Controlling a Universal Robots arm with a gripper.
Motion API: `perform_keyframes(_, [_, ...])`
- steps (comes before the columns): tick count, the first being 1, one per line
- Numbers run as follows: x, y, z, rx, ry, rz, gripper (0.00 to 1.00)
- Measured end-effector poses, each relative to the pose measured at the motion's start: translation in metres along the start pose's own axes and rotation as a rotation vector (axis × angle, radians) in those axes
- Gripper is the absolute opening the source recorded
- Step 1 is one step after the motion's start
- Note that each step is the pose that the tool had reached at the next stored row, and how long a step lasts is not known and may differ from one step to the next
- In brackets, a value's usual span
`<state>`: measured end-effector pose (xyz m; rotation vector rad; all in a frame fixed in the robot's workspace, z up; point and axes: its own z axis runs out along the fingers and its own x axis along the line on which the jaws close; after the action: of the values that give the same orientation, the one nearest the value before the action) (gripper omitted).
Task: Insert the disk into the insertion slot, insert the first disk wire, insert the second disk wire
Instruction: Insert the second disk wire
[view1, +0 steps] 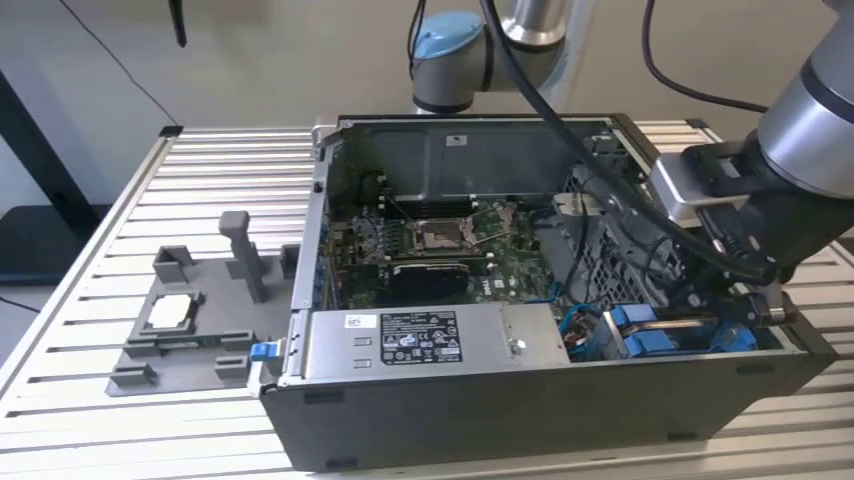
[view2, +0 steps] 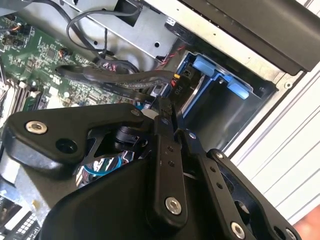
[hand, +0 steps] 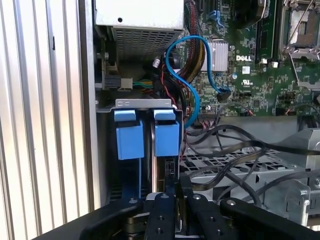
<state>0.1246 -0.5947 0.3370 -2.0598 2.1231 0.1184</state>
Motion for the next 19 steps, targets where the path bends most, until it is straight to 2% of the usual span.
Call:
perform_keyframes(7, [0.0004, 0.0002, 0.0018, 0.0, -0.0003, 0.0, 0.16])
perform_keyframes(9, [0.0004, 0.0002, 0.0022, 0.0001, -0.0008, 0.0, 0.23])
perform_keyframes(10, [0.0004, 0.0001, 0.0021, 0.0001, -0.0006, 0.0, 0.23])
perform_keyframes(11, [0.0004, 0.0001, 0.0019, 0.0001, -0.0007, 0.0, 0.3])
perform_keyframes(13, [-0.0006, -0.0002, -0.003, -0.0001, -0.003, 0.002, 0.3])
perform_keyframes(19, [-0.0042, -0.0015, -0.0222, -0.0001, -0.0026, 0.005, 0.3])
